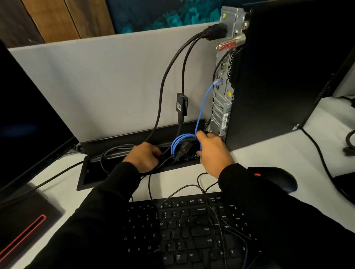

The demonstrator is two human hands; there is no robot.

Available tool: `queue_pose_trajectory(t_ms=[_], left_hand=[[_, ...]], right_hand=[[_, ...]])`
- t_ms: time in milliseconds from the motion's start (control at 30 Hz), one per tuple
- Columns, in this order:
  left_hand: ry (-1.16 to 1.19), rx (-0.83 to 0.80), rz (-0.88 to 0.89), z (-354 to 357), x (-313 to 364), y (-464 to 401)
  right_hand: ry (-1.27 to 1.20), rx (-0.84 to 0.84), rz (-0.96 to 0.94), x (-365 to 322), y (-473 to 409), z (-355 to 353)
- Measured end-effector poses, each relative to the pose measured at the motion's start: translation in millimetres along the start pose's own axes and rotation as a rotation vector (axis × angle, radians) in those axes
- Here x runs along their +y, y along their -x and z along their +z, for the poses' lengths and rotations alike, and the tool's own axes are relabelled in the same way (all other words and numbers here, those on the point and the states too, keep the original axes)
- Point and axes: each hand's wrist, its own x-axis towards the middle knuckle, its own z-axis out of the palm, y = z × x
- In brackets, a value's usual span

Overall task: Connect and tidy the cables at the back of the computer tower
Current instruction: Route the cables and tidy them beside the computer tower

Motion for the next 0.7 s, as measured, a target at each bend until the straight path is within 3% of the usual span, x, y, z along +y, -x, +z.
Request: queue_pose_trajectory(t_ms=[133,200,300,467,533,633,700], left_hand=[[0.333,0.043,0.039,-6.5,-8.2,18.1],[0.313,0.083,0.116,-4.8,1.2,33.8],[0.070,0.153,0.214,12.0,15.0,48.8],[-0.100,0.410,0.032,46.8,22.7,56.5],[-0.101,0.477,0.019,58.6,22.6,58.3],[-0.005,0.529,0.043,61.0,16.7,50.7],[0.114,0.573,0.116,58.0,14.1,47.6]], right_hand=[[-0.061,-0.017,0.009,5.7,3.8,-1.2],[-0.111,-0.045,0.031,6.1,5.6,-2.5],[-0.166,-0.083,0.065,1.1,11.5,-8.9],[-0.171,-0.011,0.096,-8.0,30.9,-16.6],[-0.124,0.016,0.079,-6.5,41.0,-16.5],[0.024,-0.110,0.043,-5.0,48.3,-15.1],[-0.028,-0.099,0.031,-5.5,50.0,-12.1]])
